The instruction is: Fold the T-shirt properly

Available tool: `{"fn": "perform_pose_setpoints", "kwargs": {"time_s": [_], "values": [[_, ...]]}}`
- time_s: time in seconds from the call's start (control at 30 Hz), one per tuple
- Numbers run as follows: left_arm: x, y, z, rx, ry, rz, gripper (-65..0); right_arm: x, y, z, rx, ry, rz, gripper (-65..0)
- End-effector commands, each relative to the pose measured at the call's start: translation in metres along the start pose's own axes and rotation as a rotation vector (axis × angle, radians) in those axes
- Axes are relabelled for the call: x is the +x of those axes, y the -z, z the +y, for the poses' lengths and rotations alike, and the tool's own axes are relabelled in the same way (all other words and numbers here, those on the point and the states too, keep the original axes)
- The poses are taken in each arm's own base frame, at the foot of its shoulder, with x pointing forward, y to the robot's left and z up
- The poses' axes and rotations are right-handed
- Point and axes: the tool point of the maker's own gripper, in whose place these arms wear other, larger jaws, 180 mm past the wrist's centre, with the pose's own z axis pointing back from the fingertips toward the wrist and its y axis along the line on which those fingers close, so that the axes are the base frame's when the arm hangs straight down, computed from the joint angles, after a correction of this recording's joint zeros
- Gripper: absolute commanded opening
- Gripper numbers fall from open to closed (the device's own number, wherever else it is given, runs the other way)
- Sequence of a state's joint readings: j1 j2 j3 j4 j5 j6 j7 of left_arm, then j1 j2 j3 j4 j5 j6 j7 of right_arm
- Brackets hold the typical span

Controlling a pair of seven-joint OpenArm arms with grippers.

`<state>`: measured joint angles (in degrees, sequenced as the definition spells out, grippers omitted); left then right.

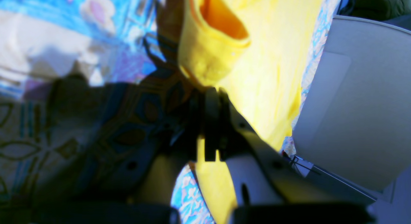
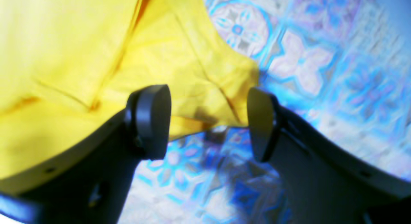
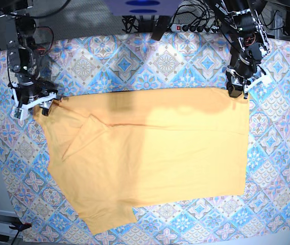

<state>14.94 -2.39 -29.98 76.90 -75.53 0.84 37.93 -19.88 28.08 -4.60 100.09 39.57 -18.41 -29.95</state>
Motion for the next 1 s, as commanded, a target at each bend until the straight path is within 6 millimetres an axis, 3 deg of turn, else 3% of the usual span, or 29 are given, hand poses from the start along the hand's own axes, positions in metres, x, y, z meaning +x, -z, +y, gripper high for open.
{"fn": "perform_pose_setpoints", "kwargs": {"time_s": [0.0, 0.23, 0.43, 0.97], "values": [[0.006, -0.001, -0.013, -0.039, 0.011, -0.01, -65.0, 0.013, -0.002, -0.001, 0.018, 0.031, -0.02, -29.3], [0.006, -0.001, -0.012, -0.038, 0.011, -0.01, -65.0, -0.001, -0.007, 0.015, 0.194, 0.355, 0.129, -29.3], [0.006, -0.001, -0.013, -0.039, 0.011, -0.01, -65.0, -0.041, 0.0, -0.007, 0.194, 0.565, 0.244, -29.3], [0.006, 0.0, -0.013, -0.04, 0.012, -0.01, -65.0, -0.051, 0.036, -0.014, 0.192, 0.697, 0.282, -29.3]]}}
